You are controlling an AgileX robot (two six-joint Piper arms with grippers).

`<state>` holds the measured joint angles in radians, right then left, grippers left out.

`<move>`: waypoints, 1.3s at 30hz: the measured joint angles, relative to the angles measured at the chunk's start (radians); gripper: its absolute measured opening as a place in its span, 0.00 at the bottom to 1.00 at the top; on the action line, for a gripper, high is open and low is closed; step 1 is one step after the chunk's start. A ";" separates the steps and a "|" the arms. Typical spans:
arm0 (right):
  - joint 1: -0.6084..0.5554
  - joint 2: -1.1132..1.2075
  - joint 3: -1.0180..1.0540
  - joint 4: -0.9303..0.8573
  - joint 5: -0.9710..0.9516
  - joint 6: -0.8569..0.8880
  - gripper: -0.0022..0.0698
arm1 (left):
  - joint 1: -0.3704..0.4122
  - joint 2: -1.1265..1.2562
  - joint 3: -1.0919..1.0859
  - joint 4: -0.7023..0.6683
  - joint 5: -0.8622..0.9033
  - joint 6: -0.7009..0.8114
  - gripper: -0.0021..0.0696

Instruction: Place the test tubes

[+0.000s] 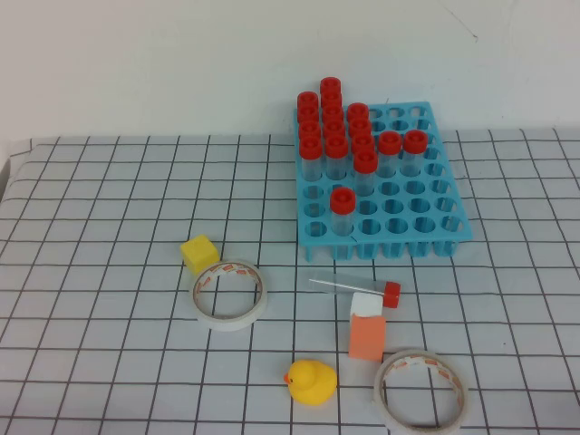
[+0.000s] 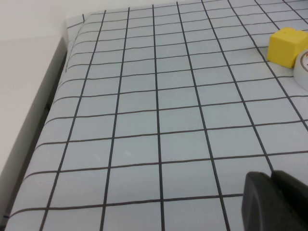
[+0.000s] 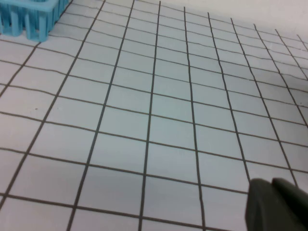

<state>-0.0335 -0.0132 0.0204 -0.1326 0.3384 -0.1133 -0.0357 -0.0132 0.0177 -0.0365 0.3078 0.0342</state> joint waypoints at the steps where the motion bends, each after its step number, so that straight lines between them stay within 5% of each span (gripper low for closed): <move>1: 0.000 0.000 0.000 0.000 0.000 0.000 0.03 | 0.000 0.000 0.000 0.000 0.000 0.000 0.03; 33: 0.000 0.000 0.000 0.030 0.000 0.000 0.03 | 0.000 0.000 0.000 -0.002 0.002 -0.002 0.03; 39: 0.000 0.000 0.000 0.081 0.000 0.000 0.03 | -0.002 0.000 0.002 -0.222 -0.068 -0.087 0.03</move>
<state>-0.0335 -0.0132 0.0204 -0.0519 0.3384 -0.1133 -0.0379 -0.0132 0.0197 -0.2584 0.2399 -0.0530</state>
